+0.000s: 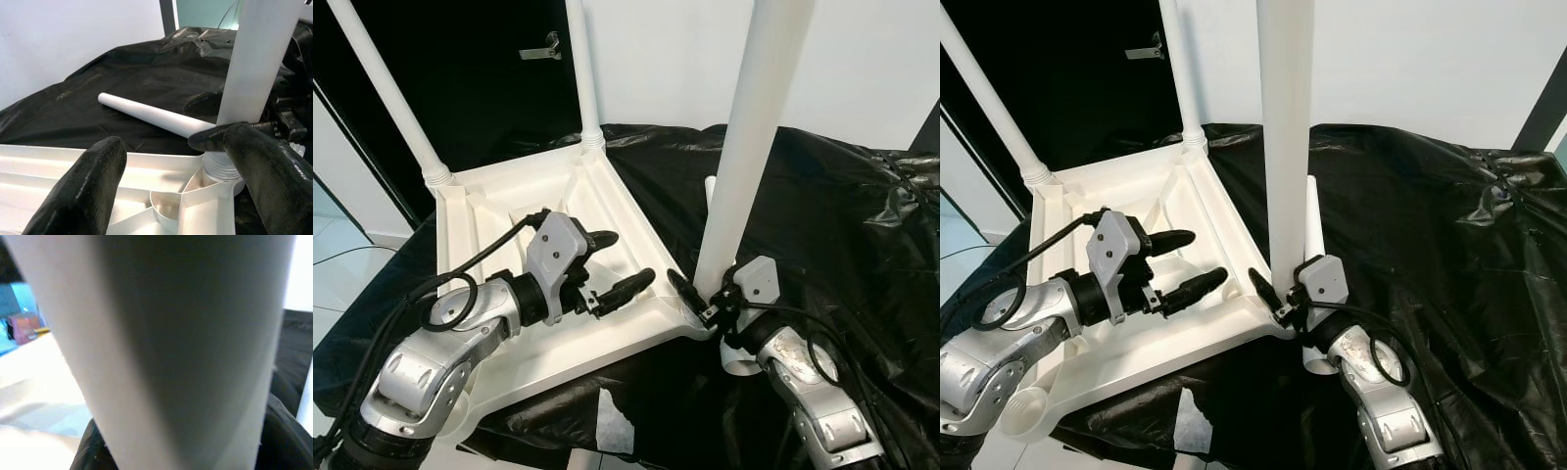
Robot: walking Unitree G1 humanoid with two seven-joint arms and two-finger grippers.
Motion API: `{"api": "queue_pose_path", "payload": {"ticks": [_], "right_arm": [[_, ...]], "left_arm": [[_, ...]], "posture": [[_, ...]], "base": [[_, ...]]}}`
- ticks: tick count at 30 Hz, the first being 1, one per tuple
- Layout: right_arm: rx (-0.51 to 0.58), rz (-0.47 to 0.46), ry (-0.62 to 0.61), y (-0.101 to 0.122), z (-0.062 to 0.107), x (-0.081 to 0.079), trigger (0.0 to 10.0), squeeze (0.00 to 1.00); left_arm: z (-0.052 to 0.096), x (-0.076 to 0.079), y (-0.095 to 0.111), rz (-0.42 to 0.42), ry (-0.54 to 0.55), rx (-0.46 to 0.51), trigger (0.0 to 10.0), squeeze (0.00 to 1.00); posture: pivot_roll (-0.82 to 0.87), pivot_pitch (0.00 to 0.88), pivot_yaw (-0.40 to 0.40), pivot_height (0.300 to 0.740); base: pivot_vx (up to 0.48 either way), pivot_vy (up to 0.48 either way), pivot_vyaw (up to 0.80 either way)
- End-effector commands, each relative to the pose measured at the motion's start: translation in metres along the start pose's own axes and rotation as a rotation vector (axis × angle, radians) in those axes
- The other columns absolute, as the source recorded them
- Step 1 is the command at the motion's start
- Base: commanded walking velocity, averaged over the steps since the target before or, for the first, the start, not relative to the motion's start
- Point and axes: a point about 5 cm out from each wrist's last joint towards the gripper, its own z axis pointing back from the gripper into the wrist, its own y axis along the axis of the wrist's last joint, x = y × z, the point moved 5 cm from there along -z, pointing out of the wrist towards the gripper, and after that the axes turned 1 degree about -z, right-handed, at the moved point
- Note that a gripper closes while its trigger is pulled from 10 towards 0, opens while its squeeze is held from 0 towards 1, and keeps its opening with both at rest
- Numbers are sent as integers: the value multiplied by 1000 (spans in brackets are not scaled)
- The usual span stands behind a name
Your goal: Building children table
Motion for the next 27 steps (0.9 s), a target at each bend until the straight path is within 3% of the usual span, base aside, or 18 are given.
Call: {"api": "queue_pose_path", "payload": {"ticks": [1,10,11,13,27], "right_arm": [[-122,-94,32,-30,9,-3,10000,0],[-173,-88,138,-34,15,11,10000,0],[-202,-91,211,-35,16,15,10000,0],[-210,-89,233,-34,16,17,10000,0],[-312,-73,477,-42,26,13,10000,0]], "left_arm": [[2,5,2,-13,-60,-3,10000,0],[2,5,2,-13,-70,-3,10000,0],[0,5,3,-15,-73,1,10000,0],[-1,4,3,-16,-73,2,10000,0],[0,2,4,-17,-53,3,10000,0]], "posture": [[33,0,59,740],[23,0,68,740],[27,0,65,740],[28,0,64,740],[37,0,67,740]], "base": [[0,0,0],[0,0,0],[0,0,0],[0,0,0],[0,0,0]]}}
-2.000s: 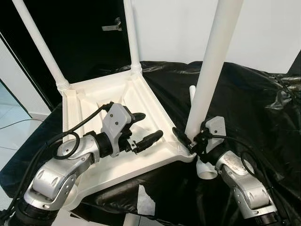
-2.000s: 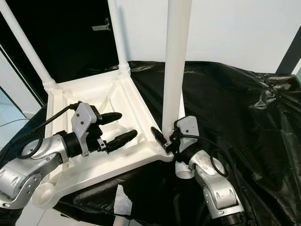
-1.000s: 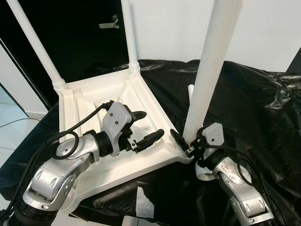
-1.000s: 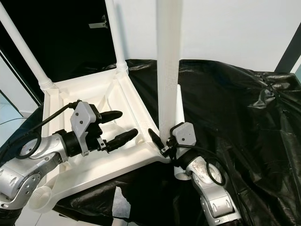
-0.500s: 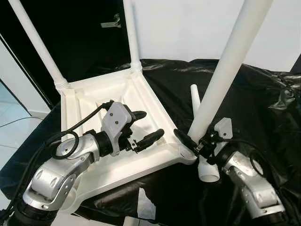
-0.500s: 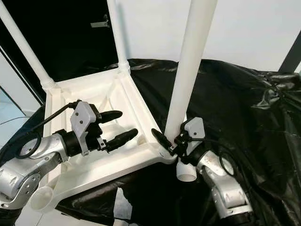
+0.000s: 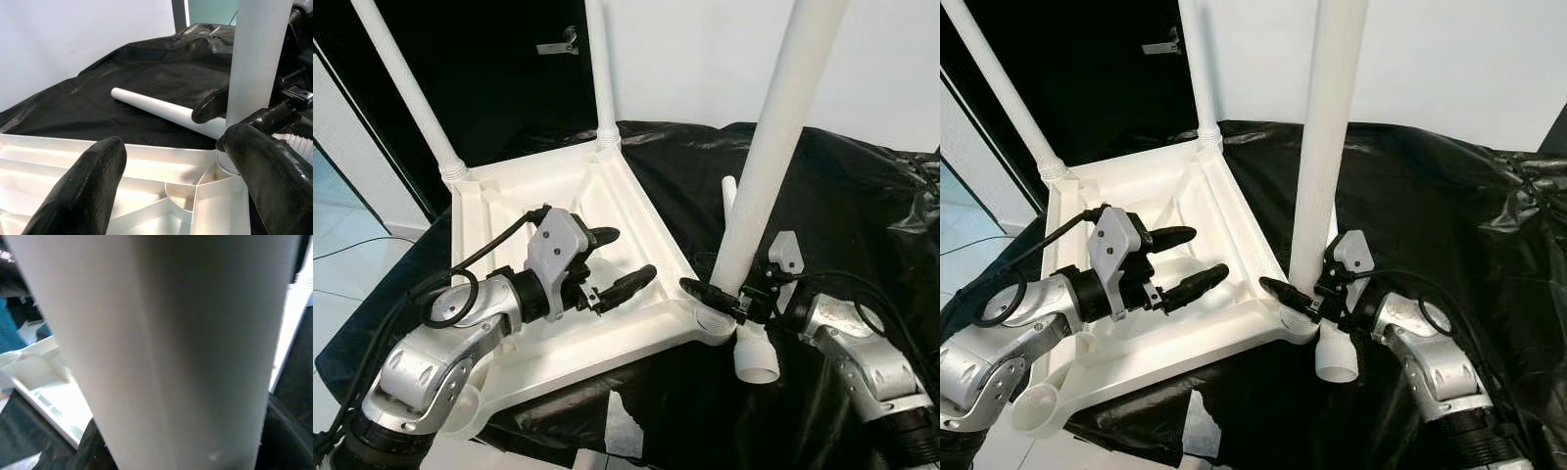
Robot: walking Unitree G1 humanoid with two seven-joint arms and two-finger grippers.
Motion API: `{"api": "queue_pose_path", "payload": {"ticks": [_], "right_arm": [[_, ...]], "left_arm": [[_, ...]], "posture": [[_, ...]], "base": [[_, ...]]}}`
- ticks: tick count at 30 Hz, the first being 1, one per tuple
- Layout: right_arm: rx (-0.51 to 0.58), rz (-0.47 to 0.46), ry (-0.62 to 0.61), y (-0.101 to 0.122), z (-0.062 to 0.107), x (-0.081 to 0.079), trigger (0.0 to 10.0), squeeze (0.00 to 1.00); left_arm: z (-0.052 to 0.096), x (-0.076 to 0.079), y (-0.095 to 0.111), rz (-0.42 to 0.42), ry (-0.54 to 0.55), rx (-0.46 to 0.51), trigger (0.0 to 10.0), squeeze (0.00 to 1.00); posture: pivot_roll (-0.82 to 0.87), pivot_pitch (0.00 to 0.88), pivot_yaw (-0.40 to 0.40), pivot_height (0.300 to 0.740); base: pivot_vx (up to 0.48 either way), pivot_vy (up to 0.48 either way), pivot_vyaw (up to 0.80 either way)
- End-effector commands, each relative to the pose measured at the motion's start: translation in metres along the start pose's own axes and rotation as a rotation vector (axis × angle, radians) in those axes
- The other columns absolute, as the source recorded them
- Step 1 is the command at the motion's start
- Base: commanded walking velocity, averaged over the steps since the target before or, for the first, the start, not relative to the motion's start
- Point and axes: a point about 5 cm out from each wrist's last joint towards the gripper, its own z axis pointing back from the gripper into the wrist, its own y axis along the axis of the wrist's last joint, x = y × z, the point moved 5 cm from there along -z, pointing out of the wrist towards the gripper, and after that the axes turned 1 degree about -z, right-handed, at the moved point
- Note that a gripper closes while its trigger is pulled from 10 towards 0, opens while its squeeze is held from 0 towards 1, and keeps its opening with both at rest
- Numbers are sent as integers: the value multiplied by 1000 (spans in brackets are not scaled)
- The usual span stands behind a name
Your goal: Building children table
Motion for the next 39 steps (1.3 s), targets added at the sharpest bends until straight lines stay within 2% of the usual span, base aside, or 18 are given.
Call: {"api": "queue_pose_path", "payload": {"ticks": [1,13,16,19,20,22,23,25,31,33,36,37,39], "right_arm": [[-161,-88,52,-42,10,-9,10000,0],[-126,-109,-64,-41,4,-1,10000,0],[-126,-134,-287,-47,-4,11,10000,0],[-134,-133,-336,-49,-5,14,10000,0],[-150,-143,-443,-52,-9,19,10000,0],[-159,-167,-528,-54,-12,22,10000,0],[-159,-167,-528,-54,-12,22,10000,0],[-152,-170,-603,-51,-14,24,10000,0],[-118,-203,-707,-43,-27,17,10000,0],[-122,-226,-831,-44,-26,20,10000,0],[-130,-200,-874,-43,-25,21,10000,0],[-132,-192,-929,-43,-23,23,10000,0],[-132,-192,-929,-43,-23,23,10000,0]], "left_arm": [[2,3,1,-8,-52,-4,10000,0],[2,3,2,-8,-53,2,10000,0],[3,3,2,-7,-49,4,10000,0],[3,3,2,-7,-49,4,10000,0],[3,3,2,-6,-51,6,10000,0],[3,3,3,-5,-53,7,10000,0],[3,3,3,-5,-53,7,10000,0],[2,3,3,-5,-56,8,10000,0],[2,3,3,-5,-55,8,10000,0],[1,3,4,-6,-51,11,10000,0],[0,3,4,-6,-50,12,10000,0],[0,4,4,-5,-49,14,10000,0],[0,4,4,-5,-49,14,10000,0]], "posture": [[37,0,67,740],[36,0,58,740],[33,0,56,740],[33,0,55,740],[29,0,58,740],[29,0,58,740],[29,0,58,740],[28,0,58,740],[30,0,52,740],[34,0,48,740],[34,0,47,740],[35,0,44,740],[35,0,44,740]], "base": [[0,0,0],[0,0,0],[0,0,0],[0,0,0],[0,0,0],[0,0,0],[0,0,0],[0,0,0],[0,0,0],[0,0,0],[0,0,0],[0,0,0],[0,0,0]]}}
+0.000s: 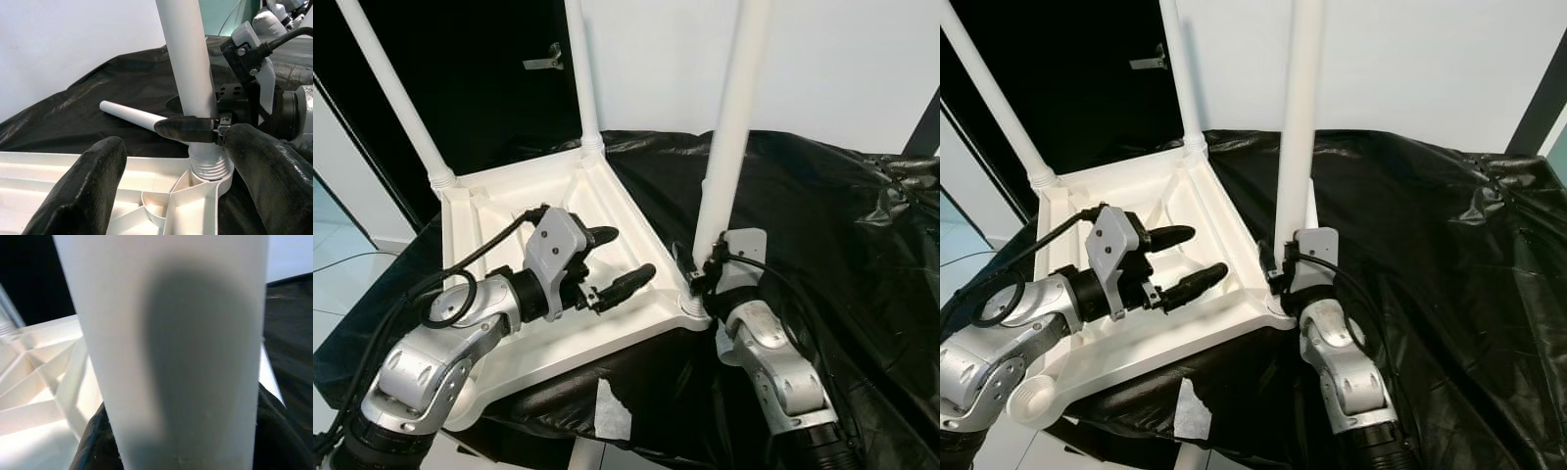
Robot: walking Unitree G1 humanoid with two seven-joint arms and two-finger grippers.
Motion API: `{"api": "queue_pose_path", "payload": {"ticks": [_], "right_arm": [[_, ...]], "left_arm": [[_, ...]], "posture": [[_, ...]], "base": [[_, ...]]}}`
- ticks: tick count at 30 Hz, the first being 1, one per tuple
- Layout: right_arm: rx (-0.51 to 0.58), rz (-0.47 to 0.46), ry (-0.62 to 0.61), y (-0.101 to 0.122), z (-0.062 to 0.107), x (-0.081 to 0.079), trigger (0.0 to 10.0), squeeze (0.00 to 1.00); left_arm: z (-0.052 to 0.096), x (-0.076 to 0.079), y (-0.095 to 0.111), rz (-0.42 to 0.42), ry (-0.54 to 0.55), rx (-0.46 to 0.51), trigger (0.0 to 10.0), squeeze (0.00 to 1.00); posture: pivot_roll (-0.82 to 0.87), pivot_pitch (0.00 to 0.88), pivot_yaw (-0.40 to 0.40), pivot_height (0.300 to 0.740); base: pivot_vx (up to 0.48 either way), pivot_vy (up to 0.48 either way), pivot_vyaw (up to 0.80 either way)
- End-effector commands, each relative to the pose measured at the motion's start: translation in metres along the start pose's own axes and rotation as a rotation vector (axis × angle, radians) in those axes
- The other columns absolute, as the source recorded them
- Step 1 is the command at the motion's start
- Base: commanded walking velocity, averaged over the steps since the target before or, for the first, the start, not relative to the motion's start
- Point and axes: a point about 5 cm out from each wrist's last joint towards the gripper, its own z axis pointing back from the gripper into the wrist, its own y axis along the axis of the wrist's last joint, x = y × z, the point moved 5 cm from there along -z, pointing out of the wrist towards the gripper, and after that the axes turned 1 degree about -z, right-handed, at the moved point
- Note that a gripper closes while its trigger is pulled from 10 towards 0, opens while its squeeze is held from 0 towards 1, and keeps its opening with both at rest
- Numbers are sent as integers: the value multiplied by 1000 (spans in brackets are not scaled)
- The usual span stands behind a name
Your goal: Building children table
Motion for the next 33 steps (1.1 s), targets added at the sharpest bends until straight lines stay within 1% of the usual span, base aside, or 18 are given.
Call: {"api": "queue_pose_path", "payload": {"ticks": [1,2,3,6,7,8,10,12,13,14,16,17,19,21,26,27,29,33], "right_arm": [[-161,40,-94,-40,7,15,10000,0],[-161,40,-94,-40,7,15,10000,0],[-154,59,-82,-40,8,9,10000,0],[-154,59,-82,-40,8,9,10000,0],[-154,61,-76,-40,9,6,10000,0],[-138,86,-57,-39,10,3,10000,0],[-138,86,-57,-39,10,3,10000,0],[-108,104,-12,-39,13,-1,10000,0],[-108,104,-12,-39,13,-1,10000,0],[-88,97,20,-40,16,-3,10000,0],[-48,149,46,-44,20,-1,10000,0],[-48,149,46,-44,20,-1,10000,0],[-28,171,49,-51,23,6,10000,0],[-22,196,66,-55,25,10,10000,0],[-2,247,112,-58,27,9,10000,0],[-2,247,112,-58,27,9,10000,0],[15,258,153,-58,27,7,10000,0],[54,223,223,-54,28,0,10000,0]], "left_arm": [[-2,6,3,-8,-54,7,10000,0],[-2,6,3,-8,-54,7,10000,0],[-3,6,4,-7,-54,11,10000,0],[-3,6,4,-7,-54,11,10000,0],[-4,7,5,-6,-54,14,10000,0],[-5,8,6,-6,-55,16,10000,0],[-5,8,6,-6,-55,16,10000,0],[-4,7,7,-6,-54,20,10000,0],[-4,7,7,-6,-54,20,10000,0],[-3,6,7,-7,-53,21,10000,0],[-1,5,7,-8,-51,22,10000,0],[-1,5,7,-8,-51,22,10000,0],[1,5,7,-8,-50,21,10000,0],[2,4,7,-8,-50,19,10000,0],[3,4,7,-8,-53,16,10000,0],[3,4,7,-8,-53,16,10000,0],[4,3,6,-10,-52,12,10000,0],[4,1,5,-12,-50,9,10000,0]], "posture": [[36,0,41,740],[36,0,41,740],[33,0,40,740],[33,0,40,740],[32,0,38,740],[31,0,36,740],[31,0,36,740],[32,0,35,740],[32,0,35,740],[32,0,36,740],[32,0,37,740],[32,0,37,740],[32,0,45,740],[32,0,45,740],[34,0,53,740],[34,0,53,740],[37,0,55,740],[40,0,58,740]], "base": [[0,0,0],[0,0,0],[0,0,0],[0,0,0],[0,0,0],[0,0,0],[0,0,0],[0,0,0],[0,0,0],[0,0,0],[0,0,0],[0,0,0],[0,0,0],[0,0,0],[0,0,0],[0,0,0],[0,0,0],[0,0,0]]}}
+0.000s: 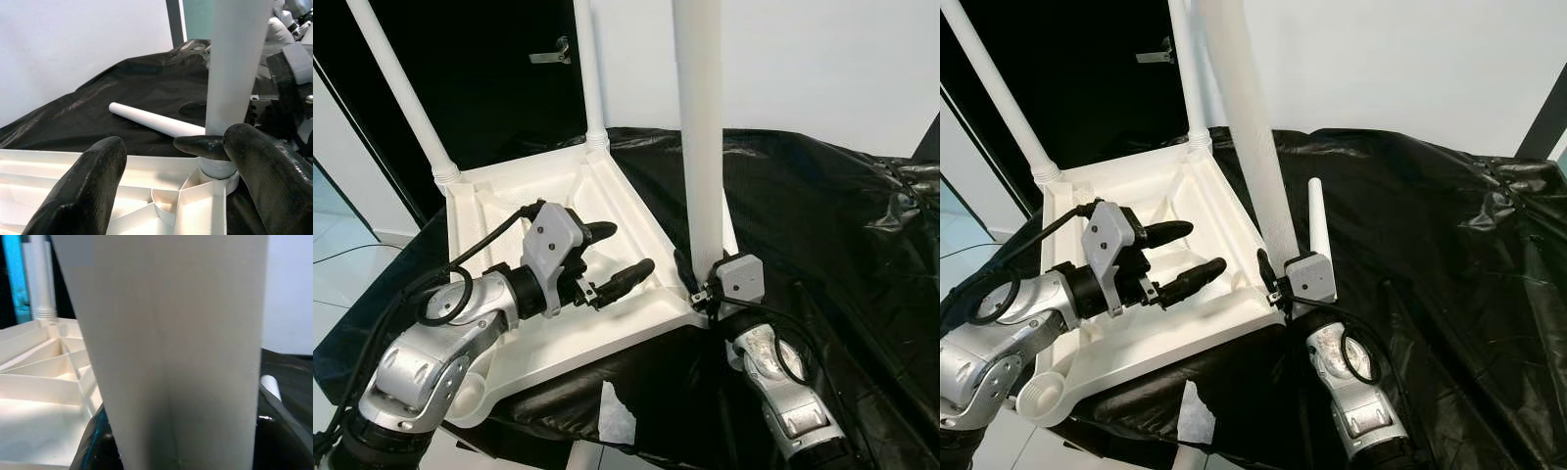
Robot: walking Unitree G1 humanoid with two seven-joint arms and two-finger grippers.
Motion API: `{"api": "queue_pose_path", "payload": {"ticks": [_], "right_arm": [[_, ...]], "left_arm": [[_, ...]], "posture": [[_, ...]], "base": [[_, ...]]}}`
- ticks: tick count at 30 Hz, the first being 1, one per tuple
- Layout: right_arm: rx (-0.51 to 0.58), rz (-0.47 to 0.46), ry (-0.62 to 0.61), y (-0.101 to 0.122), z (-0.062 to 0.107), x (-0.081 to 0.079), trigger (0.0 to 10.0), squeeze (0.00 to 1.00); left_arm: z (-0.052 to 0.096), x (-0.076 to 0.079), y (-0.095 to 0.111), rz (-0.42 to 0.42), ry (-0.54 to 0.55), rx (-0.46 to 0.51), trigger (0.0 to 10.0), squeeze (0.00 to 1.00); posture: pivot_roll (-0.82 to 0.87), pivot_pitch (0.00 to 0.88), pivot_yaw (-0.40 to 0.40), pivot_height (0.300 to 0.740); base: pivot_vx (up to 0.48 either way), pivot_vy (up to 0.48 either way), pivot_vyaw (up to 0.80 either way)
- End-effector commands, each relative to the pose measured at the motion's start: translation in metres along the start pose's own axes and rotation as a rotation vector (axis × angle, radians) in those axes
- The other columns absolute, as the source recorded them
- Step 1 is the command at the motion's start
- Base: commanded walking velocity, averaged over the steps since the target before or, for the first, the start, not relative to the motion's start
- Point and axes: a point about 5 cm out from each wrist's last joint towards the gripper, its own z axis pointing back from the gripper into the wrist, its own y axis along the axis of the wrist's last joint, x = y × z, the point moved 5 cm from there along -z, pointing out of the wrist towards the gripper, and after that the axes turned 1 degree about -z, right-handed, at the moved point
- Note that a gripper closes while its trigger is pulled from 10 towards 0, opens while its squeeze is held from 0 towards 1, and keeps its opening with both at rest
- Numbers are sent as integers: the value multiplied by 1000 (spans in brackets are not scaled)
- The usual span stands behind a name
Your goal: Building children table
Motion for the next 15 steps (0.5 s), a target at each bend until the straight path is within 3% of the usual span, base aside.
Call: {"api": "queue_pose_path", "payload": {"ticks": [1,6,8,15], "right_arm": [[-171,-40,25,-42,18,-6,10000,0],[-190,-165,73,-46,22,-17,10000,0],[-216,-360,51,-44,20,-15,10000,0],[-320,-388,58,-53,18,-9,10000,0]], "left_arm": [[2,6,1,-6,-65,-5,10000,0],[2,5,1,-9,-63,-7,10000,0],[1,5,0,-10,-64,-6,10000,0],[-1,6,0,-9,-67,-6,10000,0]], "posture": [[40,0,58,740],[41,0,59,740],[40,0,60,740],[34,0,62,740]], "base": [[0,0,0],[0,0,0],[0,0,0],[0,0,0]]}}
